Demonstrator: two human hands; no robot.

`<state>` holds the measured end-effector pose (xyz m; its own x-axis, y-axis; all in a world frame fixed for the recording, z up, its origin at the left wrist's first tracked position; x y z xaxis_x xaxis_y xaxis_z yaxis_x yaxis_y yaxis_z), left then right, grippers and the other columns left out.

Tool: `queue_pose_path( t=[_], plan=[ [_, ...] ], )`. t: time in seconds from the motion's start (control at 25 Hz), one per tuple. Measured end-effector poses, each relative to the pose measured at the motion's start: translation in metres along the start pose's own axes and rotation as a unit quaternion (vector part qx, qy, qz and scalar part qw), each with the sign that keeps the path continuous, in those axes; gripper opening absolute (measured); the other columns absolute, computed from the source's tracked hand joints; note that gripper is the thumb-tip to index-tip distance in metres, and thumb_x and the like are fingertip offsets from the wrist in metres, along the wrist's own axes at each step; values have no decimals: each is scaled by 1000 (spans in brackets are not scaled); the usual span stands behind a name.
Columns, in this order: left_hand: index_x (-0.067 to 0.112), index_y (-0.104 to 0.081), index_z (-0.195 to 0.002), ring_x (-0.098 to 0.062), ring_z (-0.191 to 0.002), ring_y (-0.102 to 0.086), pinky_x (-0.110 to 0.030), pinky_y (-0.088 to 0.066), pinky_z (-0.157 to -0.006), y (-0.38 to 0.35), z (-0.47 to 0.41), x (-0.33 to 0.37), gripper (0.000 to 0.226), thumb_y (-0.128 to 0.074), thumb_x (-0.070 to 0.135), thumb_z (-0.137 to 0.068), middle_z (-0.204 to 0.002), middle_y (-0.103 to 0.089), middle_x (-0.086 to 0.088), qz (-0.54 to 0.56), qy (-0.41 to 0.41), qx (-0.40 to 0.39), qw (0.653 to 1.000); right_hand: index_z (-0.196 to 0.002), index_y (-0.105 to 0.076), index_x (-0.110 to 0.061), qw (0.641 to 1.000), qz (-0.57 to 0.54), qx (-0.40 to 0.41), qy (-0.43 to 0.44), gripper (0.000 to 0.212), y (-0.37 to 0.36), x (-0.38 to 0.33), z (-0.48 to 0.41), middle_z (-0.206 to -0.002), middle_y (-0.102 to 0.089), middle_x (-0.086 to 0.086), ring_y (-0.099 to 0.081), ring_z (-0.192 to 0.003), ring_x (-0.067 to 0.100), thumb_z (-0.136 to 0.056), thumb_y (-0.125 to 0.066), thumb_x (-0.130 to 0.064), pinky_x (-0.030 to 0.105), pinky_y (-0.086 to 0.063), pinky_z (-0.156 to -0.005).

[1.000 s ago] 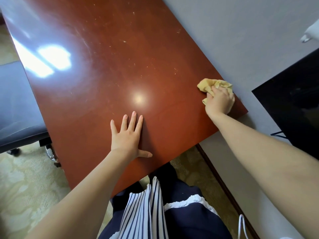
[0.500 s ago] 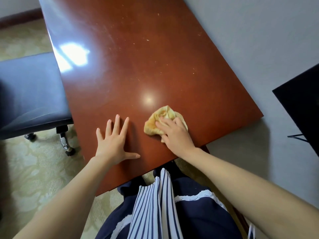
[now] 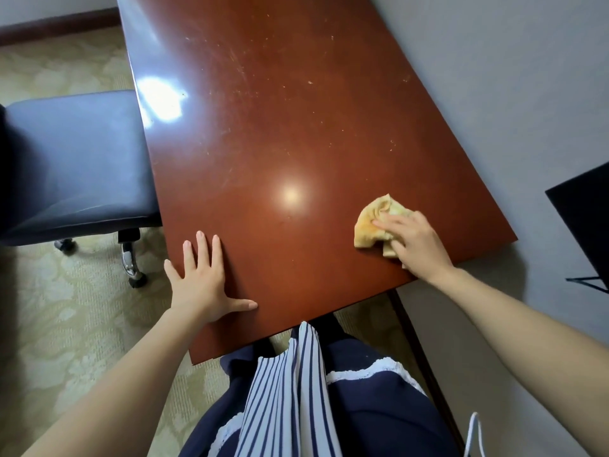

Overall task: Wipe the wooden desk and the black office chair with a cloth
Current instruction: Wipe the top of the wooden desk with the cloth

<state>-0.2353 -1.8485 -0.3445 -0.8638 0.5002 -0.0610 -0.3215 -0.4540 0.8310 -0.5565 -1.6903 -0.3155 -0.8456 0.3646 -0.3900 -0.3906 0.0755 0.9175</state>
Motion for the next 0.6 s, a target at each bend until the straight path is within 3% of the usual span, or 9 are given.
queue_pose_path(
  t=[0.16,0.24,0.32,0.44,0.6],
  plan=[
    [11,22,-147,-38,-145,12,-62,-6,-112,1,-3,3,149,-58,89,-49,-156,24,-15,-15,-2,-7,1000,-116,-66,-17,984,-33,91,-151,35,-4,-8,-49,-120,-61,3,-42,-97,23,-88,-50,-3,22,-38,-71],
    [11,21,-147,-39,-145,12,-61,-8,-112,0,-3,4,149,-59,88,-49,-156,23,-16,-16,-4,-6,1000,-114,-64,-19,960,-24,123,-249,30,-15,-21,-68,-122,-59,2,-45,-107,25,-91,-47,-10,28,-39,-86],
    [11,21,-148,-38,-145,11,-60,-10,-112,-1,-2,4,148,-59,88,-49,-156,22,-15,-10,-3,-1,1000,-119,-59,-23,945,0,121,-305,29,-29,-40,-79,-128,-54,-2,-41,-121,24,-95,-43,-16,31,-25,-104],
    [12,19,-148,-36,-145,11,-60,-12,-112,-2,1,1,147,-59,87,-49,-157,21,-14,-2,-5,10,1000,-124,-57,-23,962,-23,92,-257,35,-51,-83,-77,-133,-51,-3,-36,-125,24,-96,-36,-15,26,-15,-102],
    [11,19,-148,-37,-145,8,-56,-13,-114,-2,0,1,147,-58,88,-50,-157,20,-16,-16,-12,17,1000,-127,-57,-17,996,-60,31,-51,42,-80,-142,-38,-132,-53,0,-38,-118,30,-91,-42,-3,33,-26,-101]
  ],
)
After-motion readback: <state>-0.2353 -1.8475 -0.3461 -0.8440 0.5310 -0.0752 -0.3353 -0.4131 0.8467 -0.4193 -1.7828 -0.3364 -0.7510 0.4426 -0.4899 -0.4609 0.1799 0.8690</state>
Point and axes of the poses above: each hand's wrist, its own z-axis away from the middle knuckle, its own y-axis out of the back of the hand, x = y × z, the point moved 3 cm from there along -z, towards the middle knuckle
